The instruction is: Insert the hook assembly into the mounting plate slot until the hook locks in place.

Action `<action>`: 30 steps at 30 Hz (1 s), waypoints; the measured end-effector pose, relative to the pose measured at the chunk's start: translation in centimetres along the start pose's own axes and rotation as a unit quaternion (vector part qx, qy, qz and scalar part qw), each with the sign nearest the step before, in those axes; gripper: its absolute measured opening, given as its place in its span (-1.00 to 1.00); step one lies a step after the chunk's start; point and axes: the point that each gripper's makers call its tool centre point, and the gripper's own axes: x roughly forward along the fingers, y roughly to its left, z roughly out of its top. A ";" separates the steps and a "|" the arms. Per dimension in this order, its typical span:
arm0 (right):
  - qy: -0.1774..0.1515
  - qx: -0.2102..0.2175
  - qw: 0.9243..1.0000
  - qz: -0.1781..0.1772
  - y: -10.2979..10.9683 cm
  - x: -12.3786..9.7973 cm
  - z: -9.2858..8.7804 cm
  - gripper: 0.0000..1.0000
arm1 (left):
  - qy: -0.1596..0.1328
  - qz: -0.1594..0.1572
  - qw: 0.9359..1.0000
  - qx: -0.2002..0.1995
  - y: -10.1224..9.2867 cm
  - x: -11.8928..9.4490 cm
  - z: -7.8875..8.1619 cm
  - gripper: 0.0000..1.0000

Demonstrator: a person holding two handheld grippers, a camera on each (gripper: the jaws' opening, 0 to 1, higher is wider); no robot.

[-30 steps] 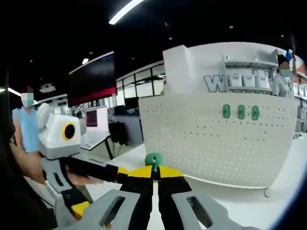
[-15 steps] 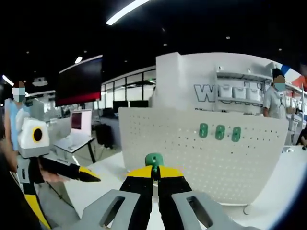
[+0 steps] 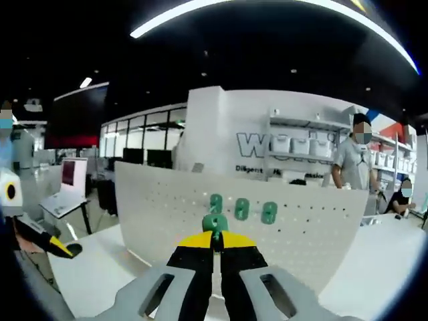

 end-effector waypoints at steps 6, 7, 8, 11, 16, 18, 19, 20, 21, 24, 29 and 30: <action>-0.028 0.029 0.998 -0.047 -3.9 1.3 0.9 -0.99 | -0.005 0.010 1.000 -0.001 0.6 -0.2 0.3 1.00; -0.027 0.025 0.998 -0.051 -4.3 1.5 0.8 -0.99 | -0.002 0.011 1.000 -0.008 0.8 -0.3 0.1 1.00; -0.027 0.024 0.998 -0.059 -5.0 1.5 0.8 -0.99 | -0.002 0.010 1.000 -0.014 0.9 -0.3 0.1 1.00; -0.032 0.020 0.997 -0.074 -6.4 2.1 1.0 -0.99 | -0.008 0.013 1.000 -0.024 1.2 -0.6 0.2 1.00; -0.049 0.024 0.994 -0.098 -8.8 3.5 1.8 -0.99 | -0.007 0.029 0.999 -0.027 2.1 -0.8 0.1 1.00; -0.052 0.027 0.993 -0.103 -9.4 4.1 1.8 -0.99 | -0.005 0.032 0.999 -0.027 2.3 -0.8 0.0 0.98; -0.053 0.027 0.993 -0.104 -9.6 4.3 1.8 -0.99 | -0.003 0.034 0.999 -0.027 2.4 -0.8 0.0 0.98; -0.052 0.027 0.993 -0.107 -10.0 4.7 1.7 -0.99 | -0.003 0.036 0.999 -0.027 2.5 -0.8 -0.1 0.97; -0.054 0.028 0.992 -0.109 -10.2 4.8 1.7 -0.99 | -0.002 0.038 0.999 -0.027 2.6 -0.9 -0.1 0.96; -0.061 0.028 0.992 -0.111 -10.7 5.4 1.7 -0.99 | 0.001 0.044 0.999 -0.030 2.8 -1.0 -0.4 0.92; -0.078 0.071 0.989 -0.104 -11.1 6.1 1.4 -0.99 | 0.006 0.050 0.998 -0.034 3.1 -1.0 -0.6 0.90; -0.082 0.061 0.989 -0.109 -11.5 6.1 1.4 -0.99 | 0.006 0.051 0.998 -0.034 3.1 -1.0 -0.6 0.88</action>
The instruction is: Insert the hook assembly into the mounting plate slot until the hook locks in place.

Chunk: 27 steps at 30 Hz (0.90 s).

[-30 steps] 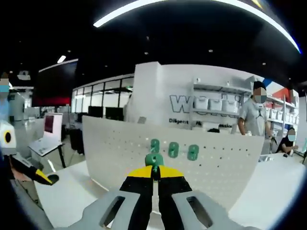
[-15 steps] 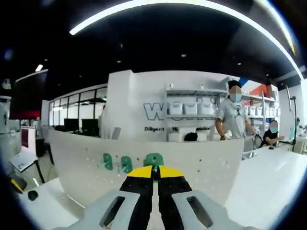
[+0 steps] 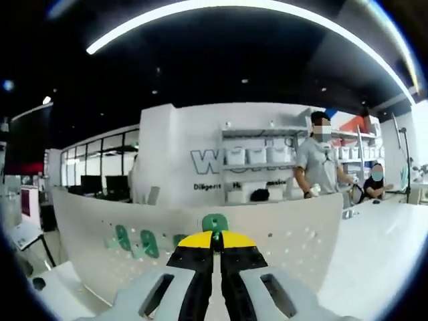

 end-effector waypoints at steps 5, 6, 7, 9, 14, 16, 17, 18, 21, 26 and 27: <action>0.001 -0.009 1.000 -0.003 -0.3 0.6 -0.9 -0.99 | -0.004 0.009 1.000 -0.003 0.3 -0.1 0.2 0.85; 0.001 -0.004 1.000 -0.003 -0.4 0.6 -1.1 -0.99 | -0.004 0.009 1.000 -0.004 0.4 -0.1 0.2 0.84; 0.002 -0.002 1.000 -0.007 -0.5 0.7 -1.4 -0.99 | -0.004 0.010 1.000 -0.004 0.4 -0.1 0.2 0.84; -0.004 0.009 1.000 -0.013 -0.9 0.7 -1.6 -0.99 | -0.003 0.011 1.000 -0.005 0.4 -0.1 0.2 0.82; -0.006 0.000 1.000 -0.009 -0.6 0.9 -1.9 -0.99 | 0.000 0.014 1.000 -0.002 0.4 -0.2 0.1 0.81; -0.002 -0.012 1.000 -0.008 -0.5 1.0 -2.2 -0.99 | 0.001 0.014 1.000 -0.002 0.5 -0.1 0.0 0.81; -0.002 -0.009 1.000 -0.008 -0.5 1.0 -2.3 -0.99 | 0.002 0.014 1.000 -0.002 0.5 -0.1 0.0 0.81; -0.001 -0.005 1.000 -0.008 -0.6 1.1 -2.5 -0.99 | 0.003 0.015 1.000 -0.002 0.5 -0.1 -0.1 0.81; 0.003 -0.008 1.000 -0.013 -0.8 1.0 -2.9 -0.99 | 0.004 0.015 1.000 -0.001 0.5 0.0 -0.1 0.81; 0.003 0.004 1.000 -0.015 -1.0 1.2 -3.3 -0.99 | 0.003 0.019 1.000 -0.001 0.8 -0.1 0.0 0.80; 0.003 0.004 1.000 -0.015 -0.9 1.2 -3.3 -0.99 | 0.003 0.019 1.000 -0.001 0.9 -0.1 0.0 0.80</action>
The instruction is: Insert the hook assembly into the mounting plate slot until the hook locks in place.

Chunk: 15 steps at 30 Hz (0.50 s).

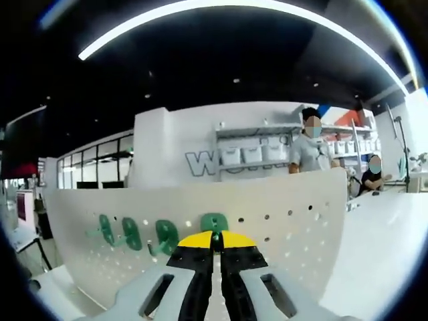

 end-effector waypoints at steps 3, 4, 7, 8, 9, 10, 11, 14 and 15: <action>0.008 -0.006 1.000 -0.004 0.1 0.1 -0.4 -0.99 | 0.000 0.003 1.000 0.001 0.3 -0.1 0.0 0.79; 0.009 -0.004 1.000 -0.005 0.0 0.2 -0.6 -0.99 | 0.000 0.004 1.000 0.000 0.3 -0.1 0.0 0.79; 0.012 -0.016 1.000 -0.009 0.1 0.4 -0.8 -0.99 | 0.000 0.006 1.000 -0.001 0.5 -0.2 0.0 0.78; 0.016 -0.020 1.000 -0.011 0.1 0.5 -0.8 -0.99 | 0.000 0.007 1.000 0.000 0.6 -0.3 0.0 0.78; 0.023 -0.028 0.999 -0.011 0.2 0.6 -0.9 -0.98 | 0.000 0.008 1.000 0.001 0.6 -0.3 -0.1 0.78; 0.028 -0.031 0.999 -0.010 0.2 0.7 -1.0 -0.98 | 0.000 0.008 1.000 0.001 0.6 -0.3 -0.1 0.78; 0.034 -0.032 0.999 -0.010 0.2 0.7 -1.2 -0.98 | 0.000 0.009 1.000 0.001 0.7 -0.3 -0.1 0.78; 0.042 -0.029 0.999 -0.007 0.3 0.7 -1.1 -0.97 | 0.001 0.009 1.000 0.002 0.6 -0.4 -0.2 0.78; 0.048 -0.034 0.998 -0.005 0.0 0.9 -1.1 -0.97 | 0.002 0.009 1.000 0.003 0.6 -0.4 -0.2 0.78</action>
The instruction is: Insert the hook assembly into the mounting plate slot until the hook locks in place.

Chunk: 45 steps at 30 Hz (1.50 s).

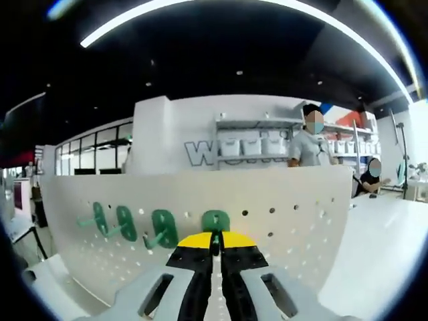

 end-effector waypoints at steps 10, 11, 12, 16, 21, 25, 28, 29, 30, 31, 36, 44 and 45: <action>-0.003 0.008 1.000 -0.003 -0.8 -1.0 1.6 -0.75 | -0.002 0.000 1.000 0.004 -0.4 -0.2 0.0 0.80; -0.006 0.008 1.000 -0.002 -0.7 -1.3 1.8 -0.74 | -0.002 0.000 1.000 0.005 -0.4 -0.3 0.0 0.80; -0.009 0.006 1.000 0.002 -0.5 -1.7 2.1 -0.73 | -0.003 0.000 1.000 0.006 -0.4 -0.3 0.0 0.80; -0.005 -0.009 1.000 0.017 0.2 -3.1 2.4 -0.66 | -0.006 0.003 1.000 0.006 -0.2 -0.6 0.1 0.81; 0.034 -0.009 0.999 0.025 0.6 -4.7 0.6 -0.34 | -0.007 0.005 1.000 0.005 0.0 -0.9 0.0 0.85; 0.049 0.005 0.998 0.037 1.2 -6.6 -0.7 -0.27 | -0.006 0.007 1.000 0.008 0.0 -1.2 -0.2 0.88; 0.058 0.000 0.997 0.041 1.6 -8.0 -1.6 -0.25 | -0.003 0.008 1.000 0.007 0.1 -1.2 -0.5 0.91; 0.061 0.002 0.997 0.043 1.8 -8.6 -1.9 -0.23 | -0.003 0.009 1.000 0.007 0.1 -1.3 -0.5 0.92; 0.064 0.006 0.997 0.045 2.0 -8.9 -2.2 -0.19 | -0.003 0.009 1.000 0.007 0.1 -1.3 -0.5 0.93; 0.066 0.008 0.997 0.047 2.2 -9.3 -2.4 -0.14 | -0.003 0.010 1.000 0.007 0.1 -1.4 -0.6 0.96; 0.079 0.022 0.994 0.067 4.0 -11.9 -4.1 0.08 | 0.000 0.013 1.000 0.009 0.1 -1.5 -0.7 1.00; 0.107 0.015 0.990 0.092 7.1 -16.0 -6.6 0.29 | 0.004 0.015 1.000 0.014 0.0 -1.7 -1.4 1.00; 0.110 0.020 0.989 0.095 7.5 -16.8 -7.0 0.30 | 0.005 0.016 1.000 0.015 0.0 -1.7 -1.4 1.00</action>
